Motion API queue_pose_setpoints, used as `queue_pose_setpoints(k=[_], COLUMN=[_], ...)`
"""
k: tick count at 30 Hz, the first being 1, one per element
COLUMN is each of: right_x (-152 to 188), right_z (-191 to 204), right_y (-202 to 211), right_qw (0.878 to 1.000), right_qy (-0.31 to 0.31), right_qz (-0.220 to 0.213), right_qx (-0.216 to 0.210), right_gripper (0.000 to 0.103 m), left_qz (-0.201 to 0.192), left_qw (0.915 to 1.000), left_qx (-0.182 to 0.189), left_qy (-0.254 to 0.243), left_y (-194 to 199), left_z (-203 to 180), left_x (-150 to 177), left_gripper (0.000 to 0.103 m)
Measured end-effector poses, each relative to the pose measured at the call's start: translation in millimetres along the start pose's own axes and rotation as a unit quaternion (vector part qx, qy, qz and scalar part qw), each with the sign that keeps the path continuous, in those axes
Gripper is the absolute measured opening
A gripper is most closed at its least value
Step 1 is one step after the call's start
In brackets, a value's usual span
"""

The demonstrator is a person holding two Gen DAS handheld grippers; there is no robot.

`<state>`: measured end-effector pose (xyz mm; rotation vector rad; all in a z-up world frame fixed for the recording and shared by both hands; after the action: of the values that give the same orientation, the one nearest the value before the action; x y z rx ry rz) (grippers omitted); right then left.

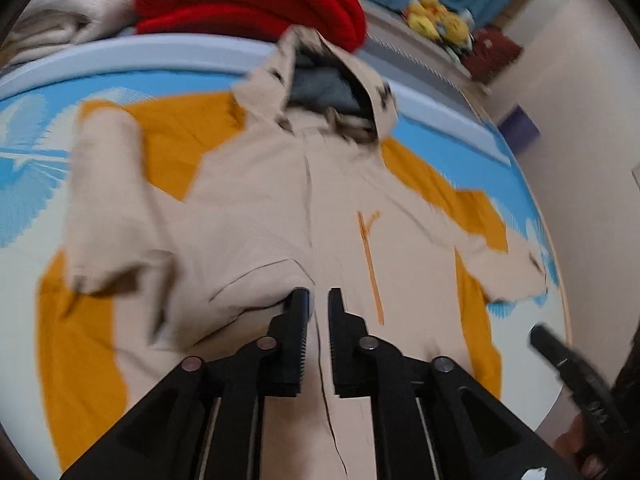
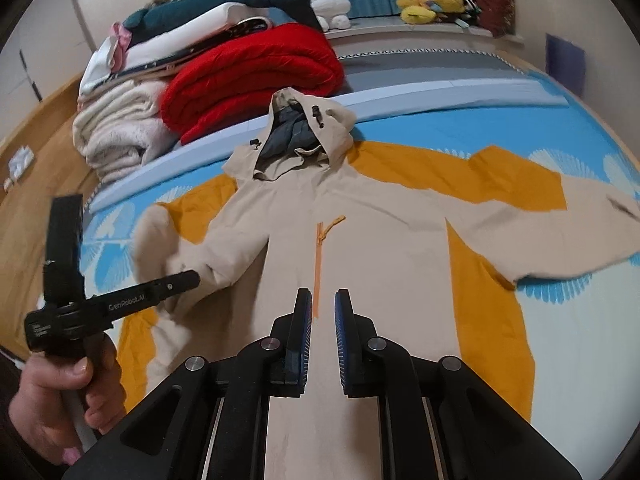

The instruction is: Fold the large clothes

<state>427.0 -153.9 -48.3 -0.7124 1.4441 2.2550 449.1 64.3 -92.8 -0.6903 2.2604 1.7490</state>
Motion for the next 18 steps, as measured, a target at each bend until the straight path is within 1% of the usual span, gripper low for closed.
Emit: queue_pose_setpoints(k=[1, 2, 3, 4, 7, 9, 11, 12, 13, 14, 15, 16, 17, 18], right_x=[-1, -2, -5, -7, -18, -25, -25, -23, -19, -16, -12, -8, -4, 1], right_z=[-1, -1, -1, 1, 10, 20, 32, 37, 44, 50, 58, 65, 76, 86], right_y=[1, 4, 5, 7, 13, 15, 10, 5, -3, -11, -21, -30, -43, -54], right_qw=[1.000, 1.000, 1.000, 1.000, 1.000, 0.999, 0.999, 0.998, 0.998, 0.998, 0.997, 0.996, 0.995, 0.994], right_qy=[-0.003, -0.007, -0.009, -0.009, -0.001, 0.008, 0.027, 0.036, 0.046, 0.054, 0.063, 0.069, 0.078, 0.088], right_qz=[0.002, 0.001, -0.001, -0.003, -0.015, -0.029, -0.035, -0.031, -0.024, -0.016, -0.008, 0.000, 0.008, 0.016], right_qx=[-0.001, -0.005, -0.009, -0.012, -0.025, -0.029, -0.030, -0.031, -0.034, -0.039, -0.046, -0.051, -0.059, -0.065], right_gripper=[0.014, 0.014, 0.014, 0.014, 0.014, 0.012, 0.011, 0.011, 0.011, 0.011, 0.012, 0.012, 0.013, 0.013], left_qz=[-0.022, -0.035, -0.046, -0.054, -0.059, -0.066, -0.071, -0.070, -0.048, 0.000, 0.049, 0.061, 0.061, 0.051], left_qw=[0.9996, 0.9990, 0.9981, 0.9968, 0.9951, 0.9944, 0.9937, 0.9935, 0.9937, 0.9925, 0.9895, 0.9874, 0.9861, 0.9859], left_qx=[-0.013, -0.023, -0.032, -0.036, -0.015, -0.017, -0.029, -0.027, -0.032, -0.051, -0.041, -0.026, -0.029, -0.041], left_qy=[0.009, 0.016, 0.027, 0.048, 0.078, 0.081, 0.082, 0.086, 0.096, 0.111, 0.130, 0.144, 0.152, 0.154], left_y=[23, 38, 53, 73, 94, 87, 59, 50, 28, 9, -9, -15, -14, -11], left_z=[10, 15, 20, 29, 36, 41, 57, 63, 77, 87, 95, 101, 108, 115], left_x=[-9, -12, -9, -10, -6, -6, 3, 8, 20, 28, 34, 29, 22, 13], left_gripper=[0.013, 0.015, 0.020, 0.021, 0.022, 0.022, 0.022, 0.022, 0.022, 0.018, 0.016, 0.015, 0.015, 0.012])
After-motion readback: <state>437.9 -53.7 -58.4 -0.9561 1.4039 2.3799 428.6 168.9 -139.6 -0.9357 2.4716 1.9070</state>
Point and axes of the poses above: each gripper's, at about its wrist camera, not at the fingertips, and y roughly against the way its jaws point, z to its left, x to its underside, the point moved 8 cm from there along -y, roughly the way its jaws point, and after that the axes turned 8 degrees about -x, right-handed, at the moved point
